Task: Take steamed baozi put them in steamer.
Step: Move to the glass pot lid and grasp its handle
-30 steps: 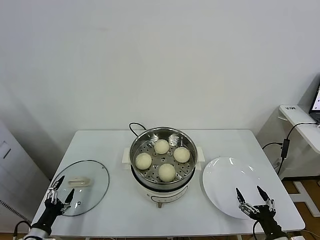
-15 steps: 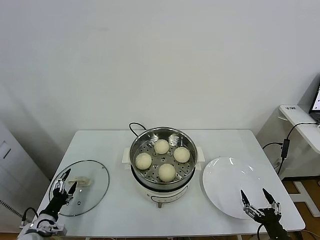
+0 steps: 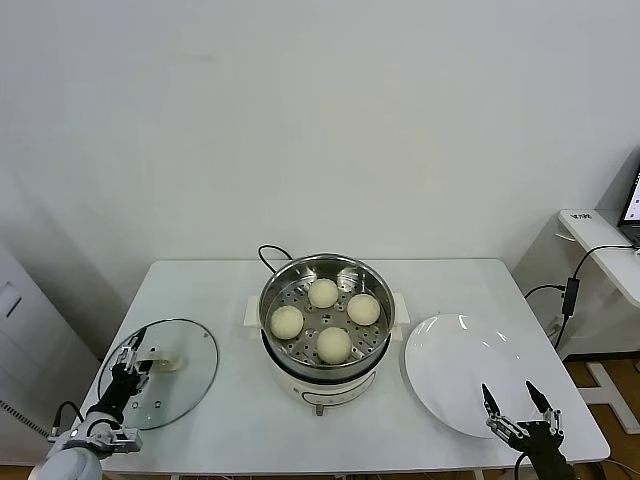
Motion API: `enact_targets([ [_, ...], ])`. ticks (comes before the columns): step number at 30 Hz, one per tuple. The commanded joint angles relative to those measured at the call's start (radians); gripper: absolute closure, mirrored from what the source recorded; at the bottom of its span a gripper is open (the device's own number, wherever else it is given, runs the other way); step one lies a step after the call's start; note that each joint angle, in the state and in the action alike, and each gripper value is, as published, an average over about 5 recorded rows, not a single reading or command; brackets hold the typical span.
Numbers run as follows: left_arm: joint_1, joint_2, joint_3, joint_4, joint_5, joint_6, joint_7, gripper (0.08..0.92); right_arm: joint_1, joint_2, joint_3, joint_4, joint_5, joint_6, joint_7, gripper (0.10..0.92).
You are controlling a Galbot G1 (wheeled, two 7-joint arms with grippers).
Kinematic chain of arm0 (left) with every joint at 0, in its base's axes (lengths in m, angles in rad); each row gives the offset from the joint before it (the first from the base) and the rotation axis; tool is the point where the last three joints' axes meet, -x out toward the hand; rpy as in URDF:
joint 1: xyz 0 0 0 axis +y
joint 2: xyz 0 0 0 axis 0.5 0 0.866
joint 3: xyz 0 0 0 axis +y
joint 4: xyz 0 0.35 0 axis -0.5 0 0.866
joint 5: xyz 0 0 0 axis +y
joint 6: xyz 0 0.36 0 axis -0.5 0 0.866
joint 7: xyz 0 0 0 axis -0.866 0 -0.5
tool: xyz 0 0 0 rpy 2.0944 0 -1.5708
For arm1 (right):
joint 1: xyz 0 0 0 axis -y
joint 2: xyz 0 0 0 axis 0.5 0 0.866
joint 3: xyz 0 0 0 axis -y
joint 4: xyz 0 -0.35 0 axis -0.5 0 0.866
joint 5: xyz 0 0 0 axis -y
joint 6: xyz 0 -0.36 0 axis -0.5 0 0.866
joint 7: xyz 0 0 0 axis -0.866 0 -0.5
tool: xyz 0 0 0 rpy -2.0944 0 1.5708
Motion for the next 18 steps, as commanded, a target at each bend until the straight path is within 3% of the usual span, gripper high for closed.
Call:
enact_targets([
  [1, -0.005, 0.006, 0.011, 0.000, -0.050, 0.007, 0.011, 0.384, -0.010, 0.009, 0.006, 0.011, -0.002, 0.006, -0.001, 0.203],
  [12, 0.056, 0.015, 0.023, -0.109, -0.178, -0.010, -0.014, 0.705, -0.023, 0.015, 0.008, 0.025, -0.005, 0.019, -0.002, 0.203],
  [18, 0.099, 0.069, 0.026, -0.233, -0.261, 0.068, 0.036, 0.862, -0.022, -0.002, 0.009, 0.041, 0.003, -0.009, -0.005, 0.203],
])
